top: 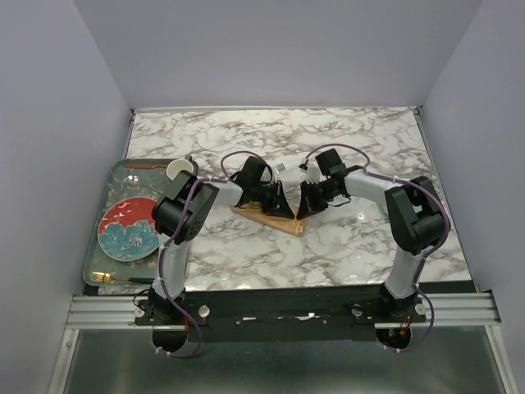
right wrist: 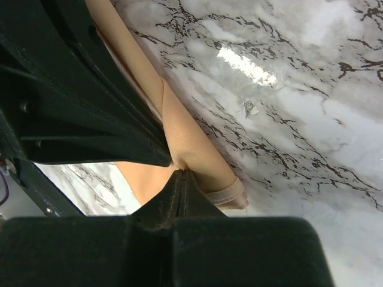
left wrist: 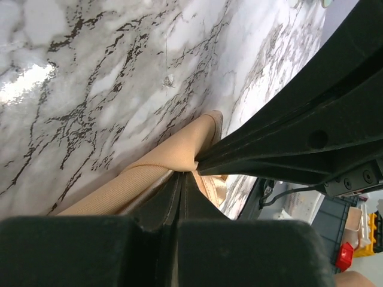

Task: Fold the napkin into a case and place the utensils inside
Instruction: Smooth out the smaller rectangle-folded napkin at the center of the board.

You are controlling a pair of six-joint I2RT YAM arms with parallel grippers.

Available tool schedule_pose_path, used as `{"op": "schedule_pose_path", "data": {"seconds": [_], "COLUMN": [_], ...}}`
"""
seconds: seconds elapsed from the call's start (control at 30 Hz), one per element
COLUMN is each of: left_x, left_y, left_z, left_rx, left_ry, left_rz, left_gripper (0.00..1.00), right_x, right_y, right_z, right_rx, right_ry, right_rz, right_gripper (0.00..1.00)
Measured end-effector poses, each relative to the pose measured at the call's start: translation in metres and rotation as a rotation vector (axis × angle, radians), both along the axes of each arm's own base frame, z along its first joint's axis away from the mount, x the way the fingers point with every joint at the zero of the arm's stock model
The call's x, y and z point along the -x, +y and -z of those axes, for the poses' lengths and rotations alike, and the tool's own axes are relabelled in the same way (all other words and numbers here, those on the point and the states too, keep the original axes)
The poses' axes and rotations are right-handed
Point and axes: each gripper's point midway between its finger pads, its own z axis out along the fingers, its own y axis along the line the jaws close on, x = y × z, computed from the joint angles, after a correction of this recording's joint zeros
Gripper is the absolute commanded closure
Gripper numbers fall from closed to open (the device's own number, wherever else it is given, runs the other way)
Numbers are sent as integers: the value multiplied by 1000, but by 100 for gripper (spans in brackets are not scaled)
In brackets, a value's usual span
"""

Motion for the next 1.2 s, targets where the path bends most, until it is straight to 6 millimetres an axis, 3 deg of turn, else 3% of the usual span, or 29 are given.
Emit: {"op": "schedule_pose_path", "data": {"seconds": [0.2,0.33,0.47,0.57,0.67,0.7,0.8,0.83,0.97,1.2], "left_x": [0,-7,-31,-48,-41,-37,-12,-7,7,10], "left_y": [5,21,52,80,100,102,115,118,131,142], "left_z": [-10,-49,-98,-115,-108,-106,-96,-95,-97,-93], "left_rx": [9,39,60,34,-12,-21,-52,-60,-90,-127], "left_ry": [-68,-174,-319,-391,-407,-411,-427,-446,-598,-858], "left_rz": [42,62,38,27,63,80,170,197,333,554], "left_gripper": [61,58,58,56,50,48,47,47,50,73], "right_x": [6,12,17,21,23,24,30,30,28,-2], "right_y": [-5,-10,-16,-21,-24,-25,-28,-29,-27,-6], "right_z": [-1,-4,-1,1,2,2,-1,-3,-20,-76], "right_rx": [16,34,56,69,75,77,76,78,66,-28], "right_ry": [-9,-23,-33,-48,-74,-81,-88,-89,-103,-193], "right_rz": [-43,-91,-144,-198,-254,-271,-328,-341,-378,-364], "right_gripper": [99,99,99,99,87,73,49,45,41,49]}}
